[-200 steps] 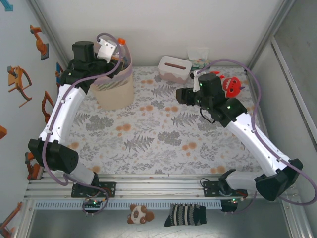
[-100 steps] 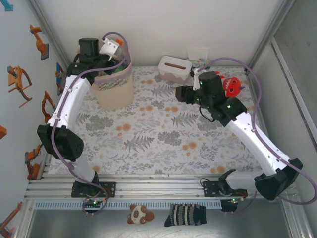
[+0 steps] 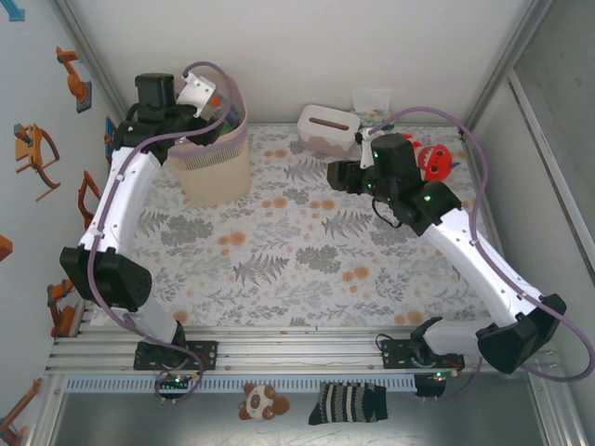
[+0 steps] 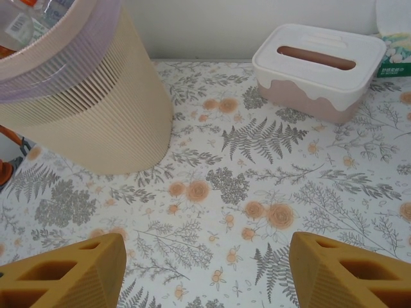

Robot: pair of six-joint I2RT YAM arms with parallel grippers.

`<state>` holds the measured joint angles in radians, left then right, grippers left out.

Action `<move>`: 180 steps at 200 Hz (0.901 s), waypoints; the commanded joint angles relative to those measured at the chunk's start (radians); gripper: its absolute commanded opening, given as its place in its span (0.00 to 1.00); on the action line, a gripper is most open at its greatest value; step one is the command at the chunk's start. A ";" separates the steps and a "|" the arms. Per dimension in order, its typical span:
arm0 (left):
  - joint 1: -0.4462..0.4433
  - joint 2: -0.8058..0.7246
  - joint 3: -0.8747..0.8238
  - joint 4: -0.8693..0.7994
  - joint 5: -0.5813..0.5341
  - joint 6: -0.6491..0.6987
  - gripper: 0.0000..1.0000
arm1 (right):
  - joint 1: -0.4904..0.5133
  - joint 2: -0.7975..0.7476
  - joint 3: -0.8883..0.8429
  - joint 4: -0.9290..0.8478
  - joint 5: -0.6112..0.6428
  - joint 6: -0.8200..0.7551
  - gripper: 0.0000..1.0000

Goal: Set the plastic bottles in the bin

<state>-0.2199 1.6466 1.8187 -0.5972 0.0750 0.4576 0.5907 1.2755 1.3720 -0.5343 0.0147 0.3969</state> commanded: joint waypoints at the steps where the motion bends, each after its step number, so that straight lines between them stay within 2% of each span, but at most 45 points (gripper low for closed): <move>1: 0.016 -0.059 -0.017 0.044 0.090 -0.033 0.82 | 0.006 -0.001 0.030 0.036 -0.004 0.016 0.67; 79: 0.086 0.057 0.070 0.005 0.129 -0.128 0.51 | 0.006 -0.016 0.016 0.030 0.013 0.016 0.67; 104: 0.099 0.124 0.122 -0.070 0.254 -0.116 0.50 | 0.006 -0.015 0.015 0.030 0.013 0.017 0.67; 145: 0.099 0.249 0.270 -0.289 0.447 -0.076 0.47 | 0.006 -0.010 0.016 0.032 0.011 0.021 0.67; 162: 0.099 0.262 0.281 -0.320 0.533 -0.064 0.46 | 0.006 -0.007 0.016 0.032 0.010 0.020 0.67; 180: 0.099 0.262 0.281 -0.333 0.575 -0.057 0.45 | 0.006 -0.005 0.018 0.033 0.009 0.020 0.67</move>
<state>-0.1150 1.8816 2.0941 -0.7864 0.4911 0.3706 0.5915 1.2751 1.3720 -0.5331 0.0154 0.3981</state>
